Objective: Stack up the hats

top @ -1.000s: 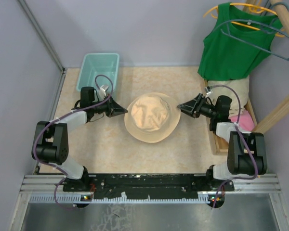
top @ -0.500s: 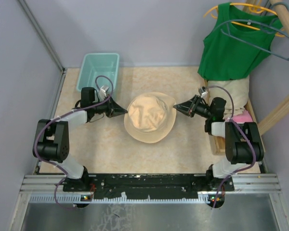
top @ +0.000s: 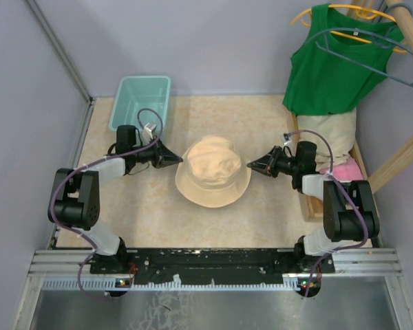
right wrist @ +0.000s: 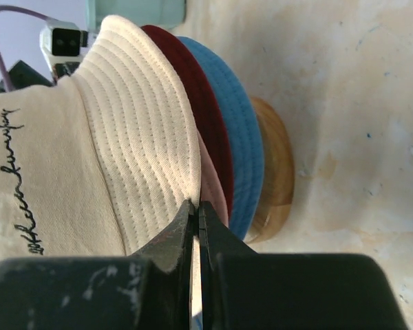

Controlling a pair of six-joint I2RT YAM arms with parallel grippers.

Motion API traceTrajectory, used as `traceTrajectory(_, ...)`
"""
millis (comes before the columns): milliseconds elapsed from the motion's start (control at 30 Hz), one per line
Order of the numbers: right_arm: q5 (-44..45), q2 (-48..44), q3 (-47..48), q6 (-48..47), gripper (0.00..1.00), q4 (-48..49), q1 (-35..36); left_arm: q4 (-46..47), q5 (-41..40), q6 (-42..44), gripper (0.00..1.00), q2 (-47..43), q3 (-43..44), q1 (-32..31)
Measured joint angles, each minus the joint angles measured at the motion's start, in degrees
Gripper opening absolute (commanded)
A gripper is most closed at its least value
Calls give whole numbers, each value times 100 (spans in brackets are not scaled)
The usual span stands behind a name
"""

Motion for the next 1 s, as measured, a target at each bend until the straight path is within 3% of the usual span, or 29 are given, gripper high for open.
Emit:
traceTrajectory(433, 205, -308, 127, -1078, 0, -1311, 42, 157, 164, 264, 0, 254, -59, 101)
traceTrajectory(533, 330, -439, 205, -1178, 7, -1534, 72, 118, 151, 282, 0, 249, -24, 103)
traceTrajectory(567, 361, -479, 225, -1189, 18, -1615, 81, 94, 136, 295, 1, 240, -4, 105)
traceTrajectory(600, 393, -511, 234, -1193, 30, -1650, 81, 52, 109, 310, 8, 221, 17, 107)
traceTrajectory(633, 437, -544, 247, -1209, 35, -1700, 83, -22, 66, 334, 14, 190, 57, 111)
traceTrajectory(700, 566, -592, 264, -1235, 43, -1849, 81, -120, -39, 372, 28, 122, 109, 131)
traceTrajectory(800, 750, -680, 271, -1283, 51, -2081, 76, -297, -385, 466, 41, -61, 140, 240)
traceTrajectory(1000, 1086, -1005, 271, -1403, 50, -2575, 50, -623, -894, 605, 58, -527, 278, 557)
